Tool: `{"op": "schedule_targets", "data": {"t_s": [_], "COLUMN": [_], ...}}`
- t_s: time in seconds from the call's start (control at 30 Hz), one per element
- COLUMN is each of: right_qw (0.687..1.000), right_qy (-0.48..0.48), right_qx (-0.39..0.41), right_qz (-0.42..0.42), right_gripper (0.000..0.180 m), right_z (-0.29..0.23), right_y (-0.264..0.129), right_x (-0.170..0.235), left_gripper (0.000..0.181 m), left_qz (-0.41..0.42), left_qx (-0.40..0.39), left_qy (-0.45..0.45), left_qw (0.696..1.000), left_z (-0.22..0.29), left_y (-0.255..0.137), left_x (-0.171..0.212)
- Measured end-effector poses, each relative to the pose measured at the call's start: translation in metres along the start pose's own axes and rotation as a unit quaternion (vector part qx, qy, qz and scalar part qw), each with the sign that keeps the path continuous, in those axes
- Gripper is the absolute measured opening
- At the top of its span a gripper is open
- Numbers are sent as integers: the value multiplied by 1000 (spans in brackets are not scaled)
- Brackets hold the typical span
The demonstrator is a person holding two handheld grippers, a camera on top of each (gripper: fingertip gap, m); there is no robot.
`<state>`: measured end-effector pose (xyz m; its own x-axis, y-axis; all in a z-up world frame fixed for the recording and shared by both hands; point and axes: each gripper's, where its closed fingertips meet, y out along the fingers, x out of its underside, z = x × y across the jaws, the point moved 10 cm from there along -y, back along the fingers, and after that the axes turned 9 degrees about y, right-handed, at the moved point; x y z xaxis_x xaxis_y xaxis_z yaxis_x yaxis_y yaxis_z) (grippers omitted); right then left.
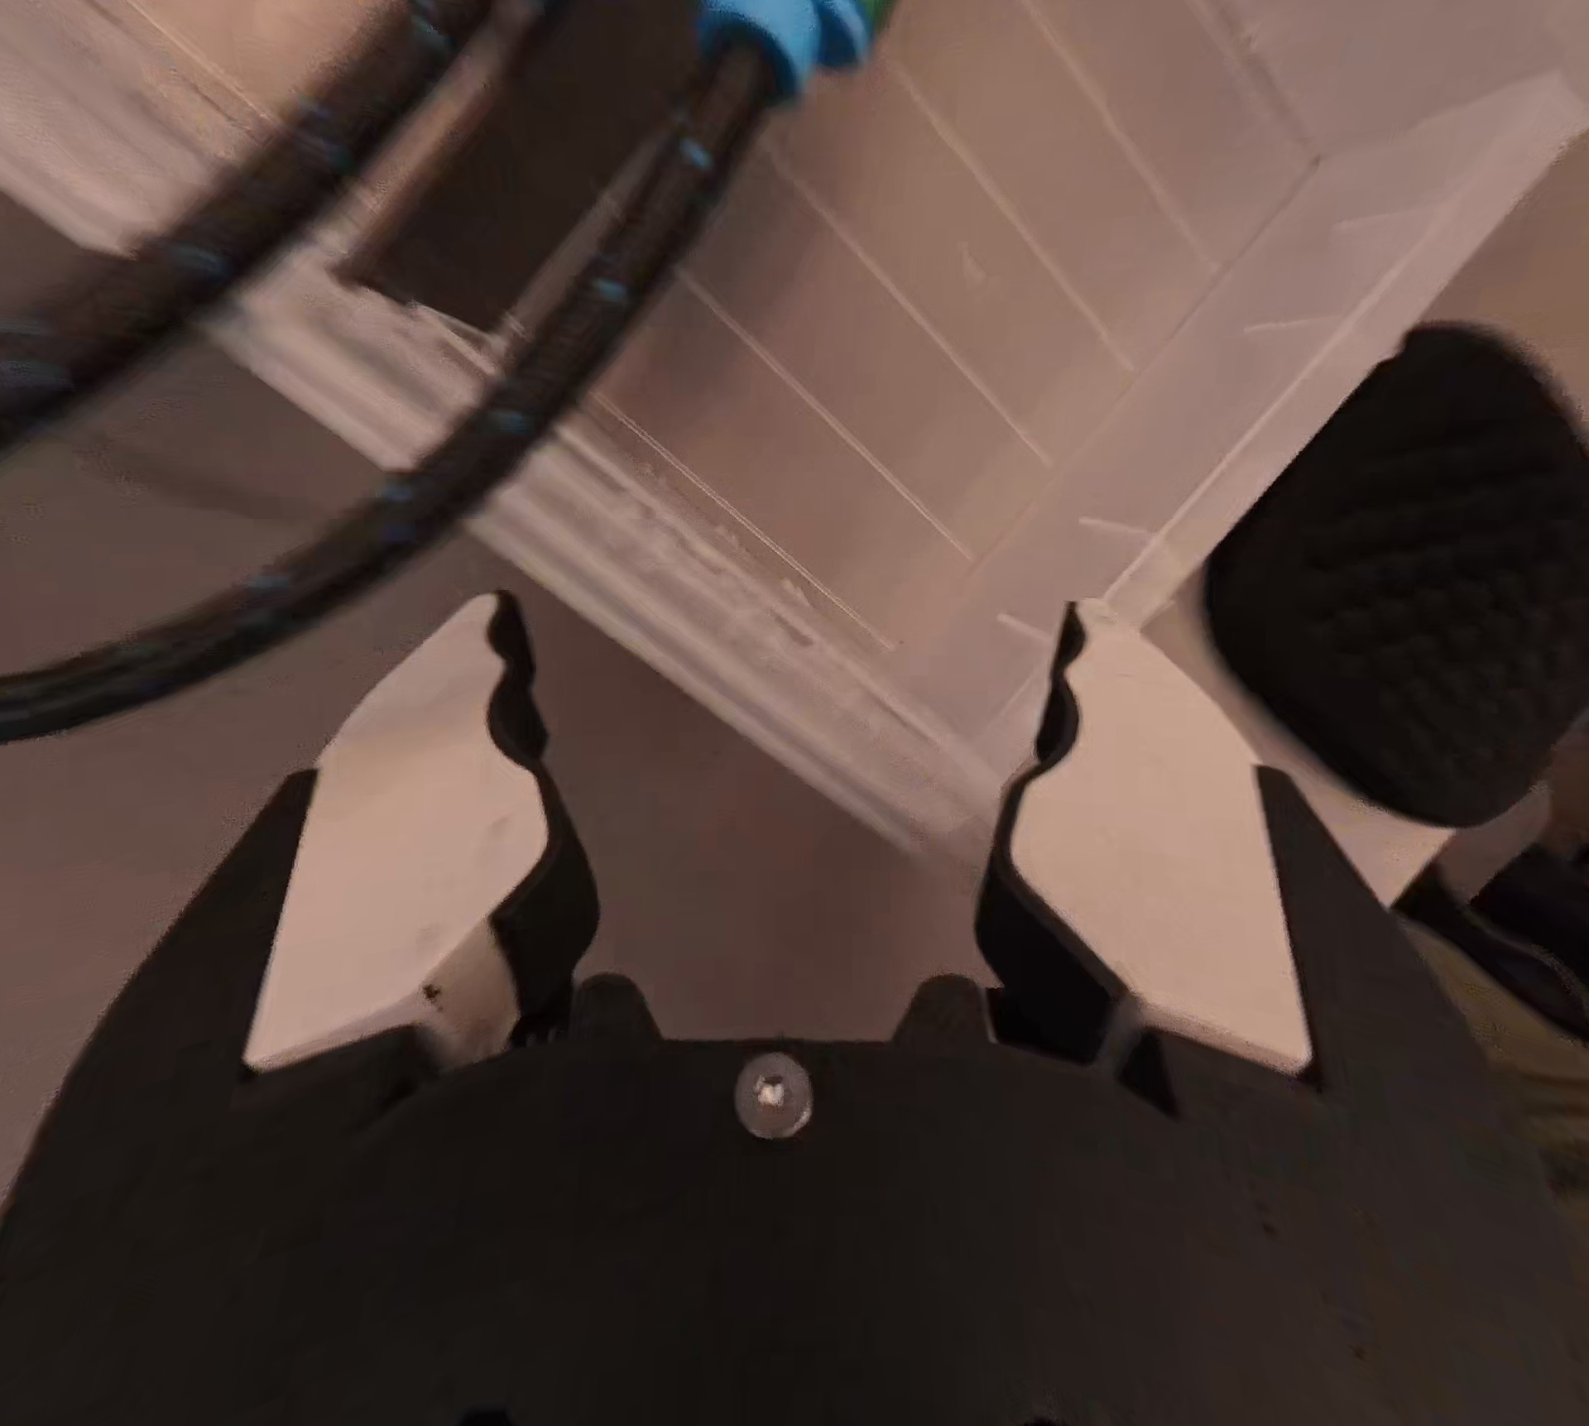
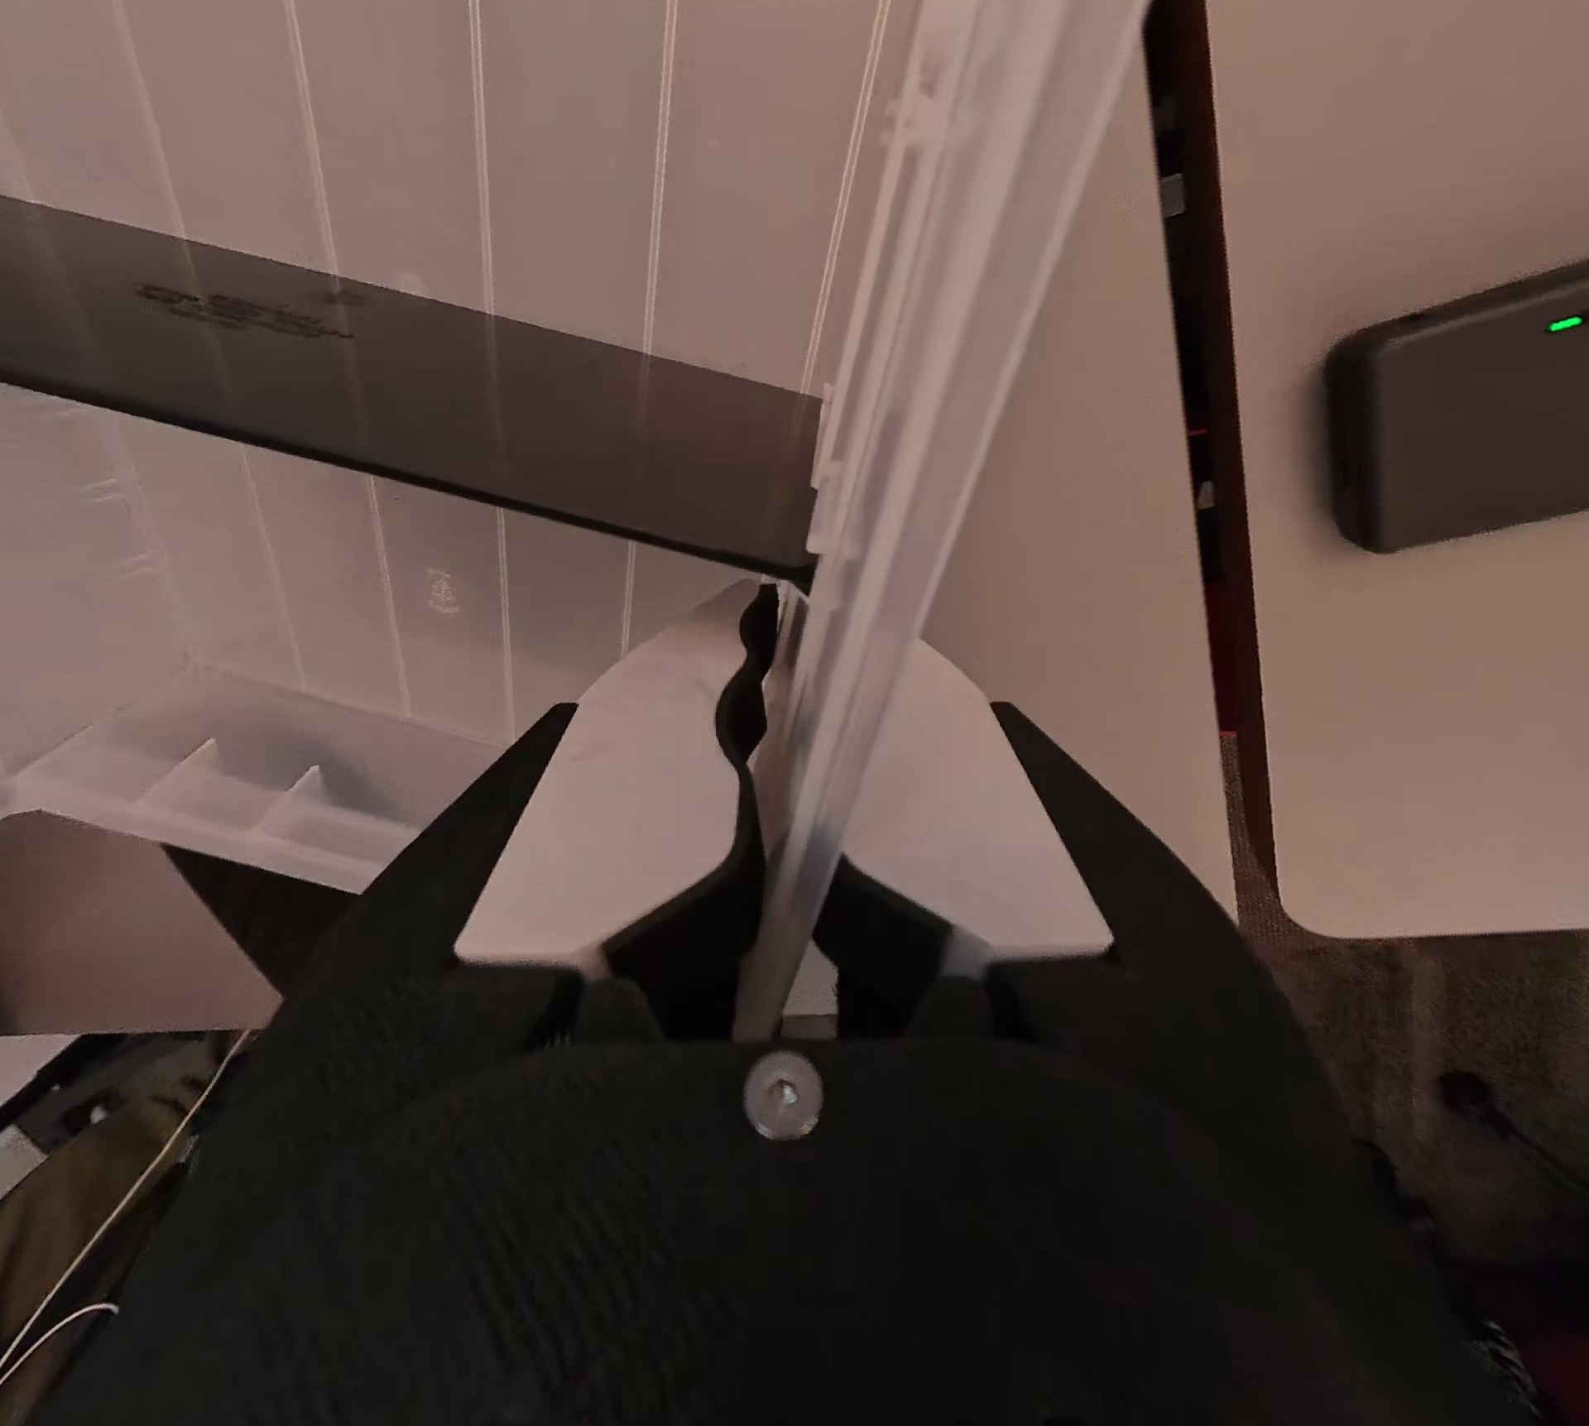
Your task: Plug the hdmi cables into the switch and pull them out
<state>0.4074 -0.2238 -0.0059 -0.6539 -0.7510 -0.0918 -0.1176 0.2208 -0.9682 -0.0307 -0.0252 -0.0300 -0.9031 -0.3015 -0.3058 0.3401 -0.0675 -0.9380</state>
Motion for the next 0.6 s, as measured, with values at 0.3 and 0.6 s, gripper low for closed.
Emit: {"op": "schedule_targets", "data": {"t_s": [0.3,0.6], "right_qw": [998,991], "right_qy": [-49,-112], "right_qx": [26,29], "right_qz": [-16,-73], "right_gripper": [4,4], "right_z": [-25,-74], "right_y": [22,56], "right_x": [-5,-4], "left_gripper": [5,9], "left_qz": [4,18], "left_qx": [-66,-27], "left_qy": [-45,-160], "left_qw": [997,987], "left_z": [-78,-168], "left_y": [-39,-98], "left_x": [33,137]}}
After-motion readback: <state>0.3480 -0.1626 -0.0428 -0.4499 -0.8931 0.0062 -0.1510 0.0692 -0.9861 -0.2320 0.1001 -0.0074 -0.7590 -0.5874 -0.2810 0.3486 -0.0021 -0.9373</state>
